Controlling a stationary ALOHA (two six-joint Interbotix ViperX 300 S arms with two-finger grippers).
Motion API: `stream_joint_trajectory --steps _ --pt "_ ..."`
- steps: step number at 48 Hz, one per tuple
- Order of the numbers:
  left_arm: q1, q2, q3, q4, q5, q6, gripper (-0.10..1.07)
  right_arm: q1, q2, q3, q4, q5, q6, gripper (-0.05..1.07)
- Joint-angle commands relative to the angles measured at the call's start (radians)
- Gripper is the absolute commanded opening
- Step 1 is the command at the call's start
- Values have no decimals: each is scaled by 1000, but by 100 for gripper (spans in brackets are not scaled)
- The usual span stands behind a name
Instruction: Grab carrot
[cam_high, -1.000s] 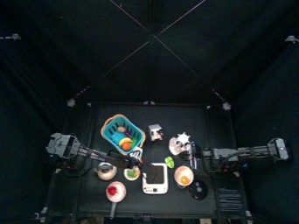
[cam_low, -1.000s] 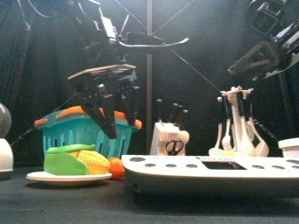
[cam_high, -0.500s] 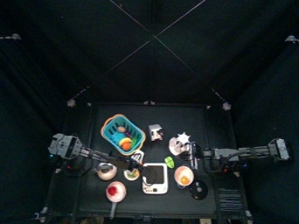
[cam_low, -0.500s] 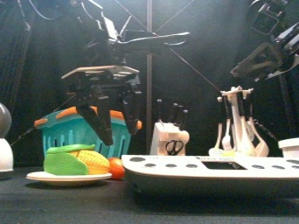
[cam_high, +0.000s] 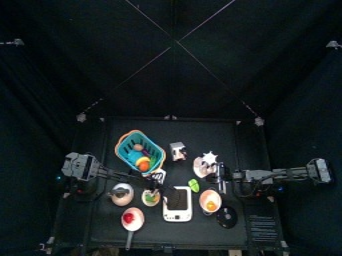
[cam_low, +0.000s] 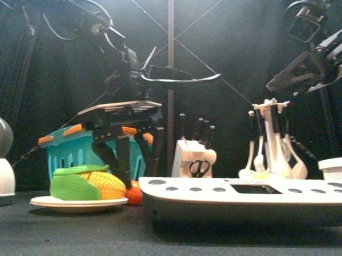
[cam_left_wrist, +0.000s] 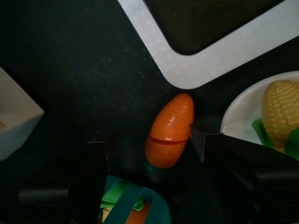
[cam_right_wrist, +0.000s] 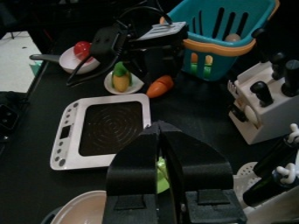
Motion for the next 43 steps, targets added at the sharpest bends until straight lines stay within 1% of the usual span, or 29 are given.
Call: stream_joint_trajectory --steps 1,19,26,30,34,43 --pt "3 -15 -8 -23 -12 0 99 3 3 -11 5 -5 0 1" --pt "21 23 0 -43 -41 0 98 3 3 -8 8 -5 0 1" --pt "26 28 0 -54 -41 -2 94 0 3 -3 8 -5 0 1" --pt "28 28 0 -58 -41 0 89 -2 3 -2 8 -5 0 1" --pt "29 29 0 -60 -41 -2 77 -2 3 -5 11 -5 0 1" --pt "29 34 -3 -75 -41 -2 59 -2 3 -6 12 -5 0 1"
